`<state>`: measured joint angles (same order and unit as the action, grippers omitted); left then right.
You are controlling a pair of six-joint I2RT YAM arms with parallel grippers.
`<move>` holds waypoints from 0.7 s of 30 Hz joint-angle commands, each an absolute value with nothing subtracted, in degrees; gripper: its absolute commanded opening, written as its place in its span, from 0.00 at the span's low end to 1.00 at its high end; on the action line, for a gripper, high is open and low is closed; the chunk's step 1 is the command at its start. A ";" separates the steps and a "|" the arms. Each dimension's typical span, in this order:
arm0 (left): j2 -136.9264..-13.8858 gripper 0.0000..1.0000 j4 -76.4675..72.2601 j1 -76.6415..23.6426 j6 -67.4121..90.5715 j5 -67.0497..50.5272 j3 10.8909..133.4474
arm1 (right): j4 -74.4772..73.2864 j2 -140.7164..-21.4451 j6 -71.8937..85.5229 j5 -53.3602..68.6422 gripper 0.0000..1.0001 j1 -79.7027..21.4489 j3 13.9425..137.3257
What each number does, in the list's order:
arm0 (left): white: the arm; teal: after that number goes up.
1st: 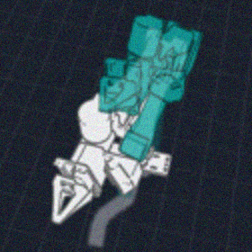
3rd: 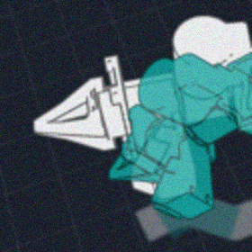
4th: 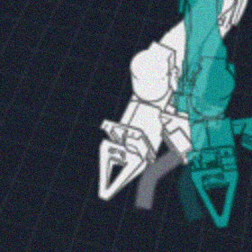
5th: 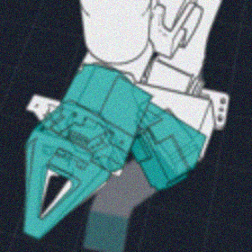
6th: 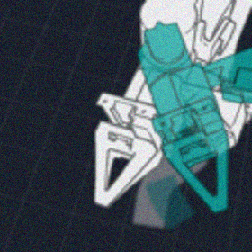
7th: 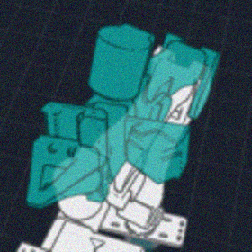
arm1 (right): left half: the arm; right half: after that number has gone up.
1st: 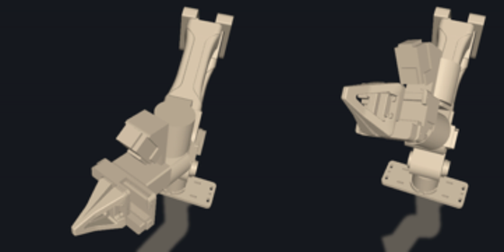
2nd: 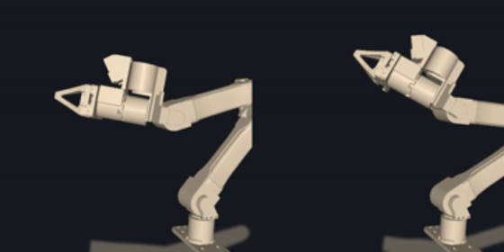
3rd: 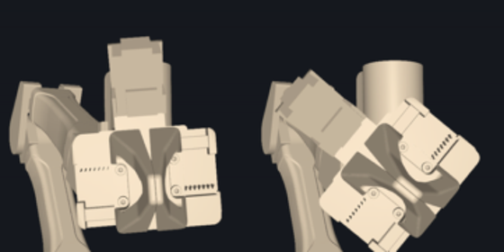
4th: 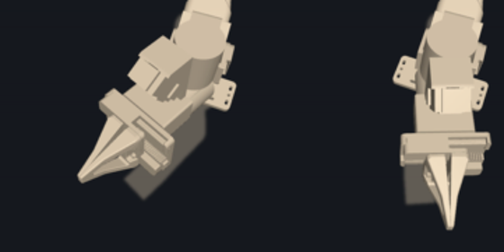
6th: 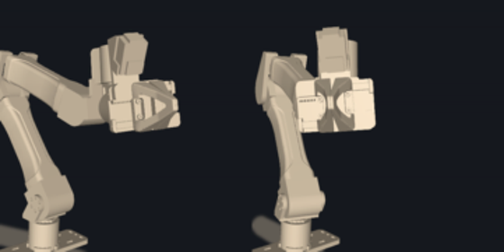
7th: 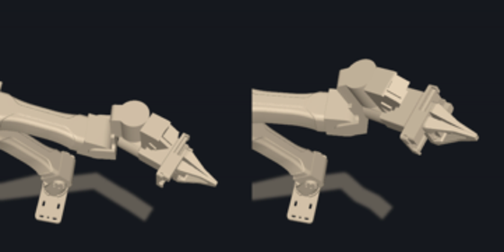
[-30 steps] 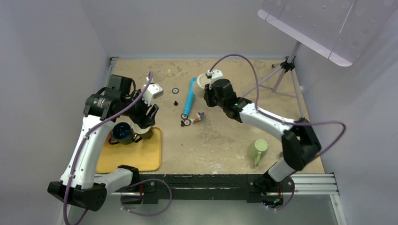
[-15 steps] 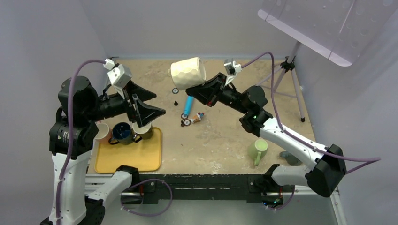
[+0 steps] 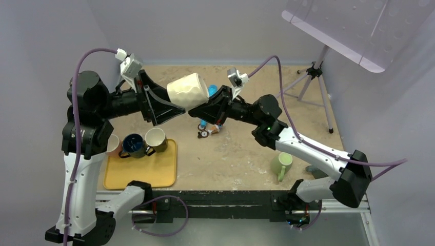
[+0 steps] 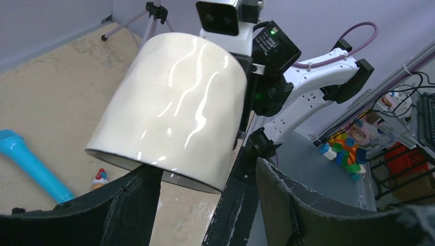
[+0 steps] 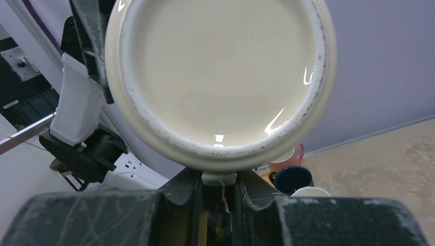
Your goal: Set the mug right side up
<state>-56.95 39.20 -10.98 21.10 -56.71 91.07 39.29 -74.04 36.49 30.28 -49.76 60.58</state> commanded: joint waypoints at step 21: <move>-52.16 0.00 88.80 -10.63 -25.18 -1.71 92.40 | 16.36 -78.73 21.20 21.39 0.98 -52.36 68.70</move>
<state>-53.39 70.43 -10.85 -8.75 -20.38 91.35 25.21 -82.81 28.03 27.51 -52.29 67.51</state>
